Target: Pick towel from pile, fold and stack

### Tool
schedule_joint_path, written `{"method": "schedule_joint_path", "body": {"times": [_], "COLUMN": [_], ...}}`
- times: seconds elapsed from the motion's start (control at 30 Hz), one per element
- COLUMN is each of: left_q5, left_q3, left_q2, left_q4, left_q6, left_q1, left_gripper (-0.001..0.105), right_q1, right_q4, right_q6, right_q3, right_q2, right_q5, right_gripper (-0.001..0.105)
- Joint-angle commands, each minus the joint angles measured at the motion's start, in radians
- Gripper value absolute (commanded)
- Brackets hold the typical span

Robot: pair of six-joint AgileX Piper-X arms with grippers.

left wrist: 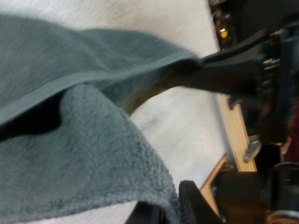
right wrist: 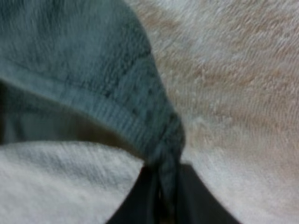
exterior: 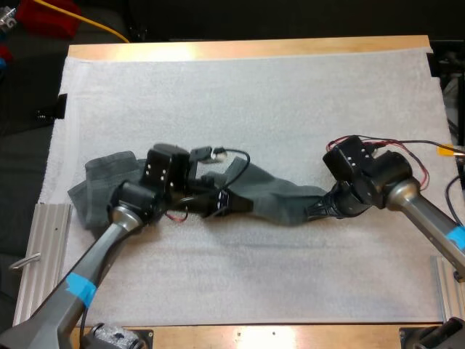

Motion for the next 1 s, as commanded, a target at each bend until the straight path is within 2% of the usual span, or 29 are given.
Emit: {"method": "schedule_joint_path", "body": {"times": [0.0, 0.17, 0.3, 0.4, 0.53, 0.8, 0.97], "left_q5": [0.019, -0.003, -0.027, -0.093, -0.116, -0.113, -0.074], "left_q3": [-0.035, -0.154, -0.244, -0.300, -0.350, -0.365, -0.365], "left_q2": [-0.010, -0.010, -0.010, -0.010, -0.013, -0.105, -0.154], "left_q4": [0.052, 0.247, 0.432, 0.567, 0.693, 0.743, 0.757], "left_q6": [0.022, 0.097, 0.214, 0.295, 0.374, 0.394, 0.394], "left_q1": [-0.003, -0.003, -0.003, -0.003, -0.004, -0.005, -0.005], "left_gripper": [0.000, 0.000, 0.000, 0.000, 0.000, 0.000, 0.000], "right_q1": [-0.004, -0.004, -0.004, -0.004, -0.004, -0.004, -0.004], "right_q4": [0.010, 0.010, 0.004, -0.015, -0.079, -0.208, -0.328], "right_q6": [0.018, 0.069, 0.115, 0.164, 0.255, 0.406, 0.512], "right_q3": [0.001, -0.002, -0.014, -0.027, -0.030, -0.030, -0.030], "right_q2": [-0.021, -0.085, -0.132, -0.160, -0.188, -0.193, -0.193], "right_q5": [-0.020, -0.096, -0.153, -0.227, -0.317, -0.492, -0.605], "right_gripper": [0.002, 0.002, 0.002, 0.002, 0.002, 0.002, 0.002]}}
